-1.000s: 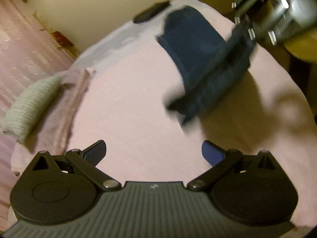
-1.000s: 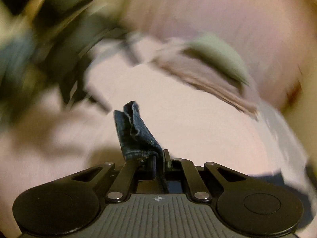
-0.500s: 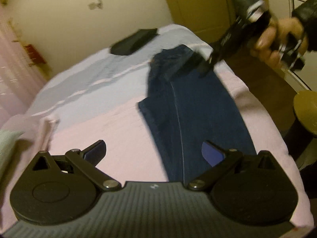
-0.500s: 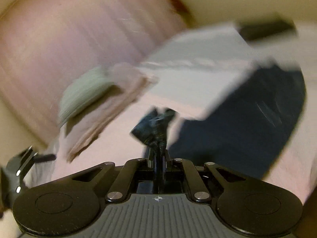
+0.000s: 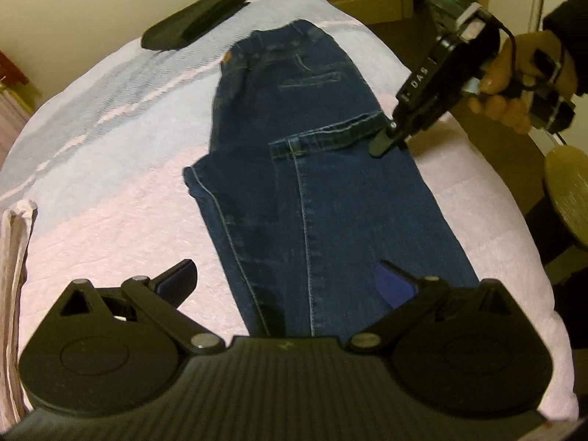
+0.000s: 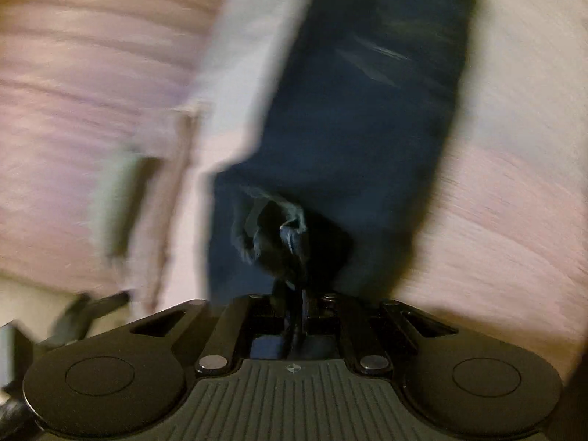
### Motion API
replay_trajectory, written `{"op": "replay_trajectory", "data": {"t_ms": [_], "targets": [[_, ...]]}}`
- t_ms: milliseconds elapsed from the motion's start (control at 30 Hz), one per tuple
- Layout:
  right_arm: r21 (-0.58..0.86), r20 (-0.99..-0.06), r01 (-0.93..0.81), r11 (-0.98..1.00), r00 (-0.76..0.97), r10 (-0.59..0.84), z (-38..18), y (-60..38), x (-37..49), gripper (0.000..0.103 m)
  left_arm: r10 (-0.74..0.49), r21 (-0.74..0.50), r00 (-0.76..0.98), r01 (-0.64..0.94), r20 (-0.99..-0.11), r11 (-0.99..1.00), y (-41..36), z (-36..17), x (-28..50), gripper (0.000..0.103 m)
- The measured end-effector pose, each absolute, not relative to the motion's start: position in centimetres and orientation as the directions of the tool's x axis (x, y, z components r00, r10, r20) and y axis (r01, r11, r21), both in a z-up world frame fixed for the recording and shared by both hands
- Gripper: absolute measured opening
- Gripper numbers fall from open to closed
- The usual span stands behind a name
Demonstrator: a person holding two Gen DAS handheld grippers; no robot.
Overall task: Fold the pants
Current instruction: 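Grasp the jeans hem with the right tool and fold it toward the waist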
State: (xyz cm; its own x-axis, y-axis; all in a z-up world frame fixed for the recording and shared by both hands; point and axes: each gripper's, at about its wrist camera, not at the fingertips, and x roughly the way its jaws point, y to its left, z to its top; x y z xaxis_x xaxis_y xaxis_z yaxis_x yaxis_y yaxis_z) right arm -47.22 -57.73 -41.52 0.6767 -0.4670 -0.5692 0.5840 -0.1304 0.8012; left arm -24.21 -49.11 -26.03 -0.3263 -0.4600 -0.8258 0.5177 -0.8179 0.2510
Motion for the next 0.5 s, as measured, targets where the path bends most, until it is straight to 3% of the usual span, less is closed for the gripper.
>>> {"op": "replay_trajectory", "data": {"t_ms": [167, 300, 400, 500], "targets": [[0.691, -0.645, 0.712, -0.126, 0.529, -0.552, -36.9, -55.2, -47.2, 0.021, -0.432, 0.258, -0.351, 0.446, -0.83, -0.857, -47.9, -27.1, -22.7, 0.101], [0.33, -0.717, 0.928, 0.175, 0.367, -0.593, -32.3, -50.2, -40.1, 0.058, -0.436, 0.352, -0.37, 0.275, -0.82, -0.895, -45.4, -27.4, -19.4, 0.101], [0.055, -0.721, 0.856, 0.514, 0.39, -0.573, -31.4, -43.9, -31.7, 0.06, -0.439, 0.445, -0.407, 0.086, -0.801, -0.891, -42.6, -28.5, -16.5, 0.101], [-0.176, -0.717, 0.659, 0.732, 0.423, -0.554, -33.6, -38.0, -23.9, 0.06, -0.428, 0.524, -0.435, -0.126, -0.792, -0.842, -39.5, -31.5, -14.3, 0.097]]}}
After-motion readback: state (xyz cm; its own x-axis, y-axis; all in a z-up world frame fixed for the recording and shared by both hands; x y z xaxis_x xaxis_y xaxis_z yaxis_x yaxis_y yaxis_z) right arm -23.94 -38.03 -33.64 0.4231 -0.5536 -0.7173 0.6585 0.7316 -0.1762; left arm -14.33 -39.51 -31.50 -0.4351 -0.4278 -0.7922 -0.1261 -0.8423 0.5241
